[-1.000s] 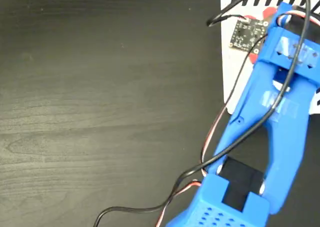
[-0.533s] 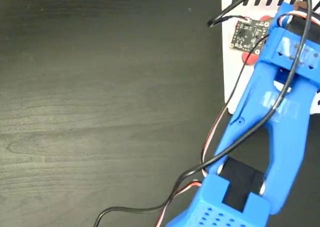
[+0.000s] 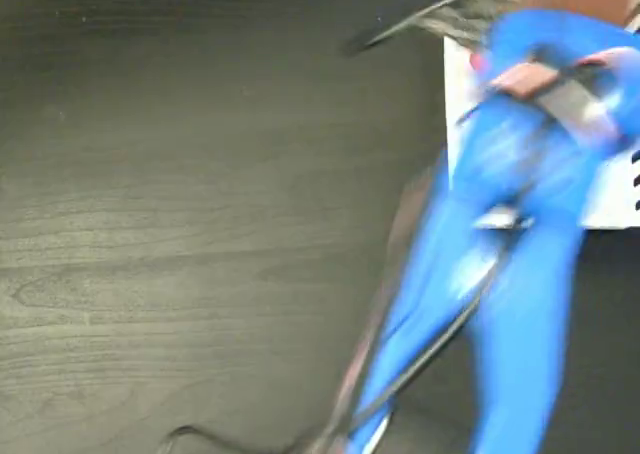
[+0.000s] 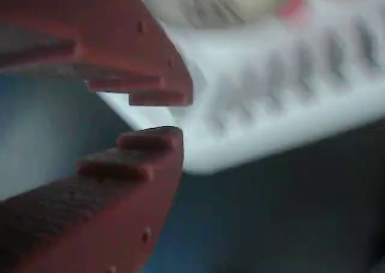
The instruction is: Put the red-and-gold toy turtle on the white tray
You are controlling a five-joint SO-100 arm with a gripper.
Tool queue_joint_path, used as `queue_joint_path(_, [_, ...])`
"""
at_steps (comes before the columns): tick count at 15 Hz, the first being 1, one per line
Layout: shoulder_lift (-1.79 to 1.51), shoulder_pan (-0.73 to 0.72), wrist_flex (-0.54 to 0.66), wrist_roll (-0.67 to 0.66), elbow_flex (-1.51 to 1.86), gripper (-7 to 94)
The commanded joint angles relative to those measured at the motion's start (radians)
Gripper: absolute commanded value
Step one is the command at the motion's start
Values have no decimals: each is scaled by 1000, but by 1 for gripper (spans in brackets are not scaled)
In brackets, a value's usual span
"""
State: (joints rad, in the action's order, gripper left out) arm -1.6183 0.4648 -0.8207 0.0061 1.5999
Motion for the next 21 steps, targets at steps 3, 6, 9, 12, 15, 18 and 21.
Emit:
queue_joint_path(3, [-646, -334, 360, 21, 680, 0])
queue_joint_path(6, [-979, -456, 239, 15, 976, 0])
queue_joint_path(9, [-1296, -499, -41, 21, 1161, 0])
queue_joint_path(12, [-1499, -514, -241, 38, 1258, 0])
queue_joint_path(15, [-1611, -532, -410, -21, 1321, 0])
queue_joint_path(18, [-1632, -506, -453, 8, 1322, 0])
queue_joint_path(21, [-1632, -526, -453, -14, 1322, 0])
